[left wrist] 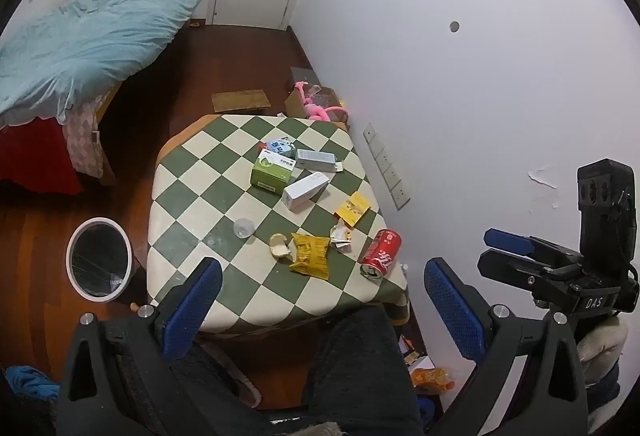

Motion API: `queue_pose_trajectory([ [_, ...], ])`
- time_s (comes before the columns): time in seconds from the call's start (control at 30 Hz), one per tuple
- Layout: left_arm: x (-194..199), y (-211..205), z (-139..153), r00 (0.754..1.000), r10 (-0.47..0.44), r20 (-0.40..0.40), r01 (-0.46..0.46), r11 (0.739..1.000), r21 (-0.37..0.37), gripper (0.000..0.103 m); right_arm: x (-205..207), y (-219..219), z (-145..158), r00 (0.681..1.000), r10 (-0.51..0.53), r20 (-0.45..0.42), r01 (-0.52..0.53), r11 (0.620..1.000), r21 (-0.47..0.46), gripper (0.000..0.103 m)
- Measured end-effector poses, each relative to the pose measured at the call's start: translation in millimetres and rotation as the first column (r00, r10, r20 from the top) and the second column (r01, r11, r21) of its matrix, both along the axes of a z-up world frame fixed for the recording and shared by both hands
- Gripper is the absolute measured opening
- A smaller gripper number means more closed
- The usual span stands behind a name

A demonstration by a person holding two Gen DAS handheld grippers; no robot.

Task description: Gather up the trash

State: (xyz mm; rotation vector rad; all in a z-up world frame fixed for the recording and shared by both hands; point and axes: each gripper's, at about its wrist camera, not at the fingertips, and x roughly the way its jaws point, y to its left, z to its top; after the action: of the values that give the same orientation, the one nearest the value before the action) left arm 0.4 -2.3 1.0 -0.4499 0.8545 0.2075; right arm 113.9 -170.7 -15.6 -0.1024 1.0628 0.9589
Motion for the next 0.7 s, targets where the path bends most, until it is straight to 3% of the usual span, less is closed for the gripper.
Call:
queue_pose_trajectory([
  [0.1,5,-20,0,1.0,-0.004,-0.009,0.004,1.0,0.02,0.103,-4,4,1,1.0,0.004,0.004,-0.004,1.0,-0.003,0.103],
  [0.23,3,-7,0,1.0,-0.008,0.011,0.008,0.999,-0.035,0.103,-8,10,1,1.0,0.004,0.005,-0.004,1.0,-0.003,0.103],
  [0.7,0,-4,-2,0.999,-0.014,0.035,0.016,0.999,-0.044,0.103,-9,15,-2,1.0,0.014,0.0,-0.014,1.0,0.002,0.103],
])
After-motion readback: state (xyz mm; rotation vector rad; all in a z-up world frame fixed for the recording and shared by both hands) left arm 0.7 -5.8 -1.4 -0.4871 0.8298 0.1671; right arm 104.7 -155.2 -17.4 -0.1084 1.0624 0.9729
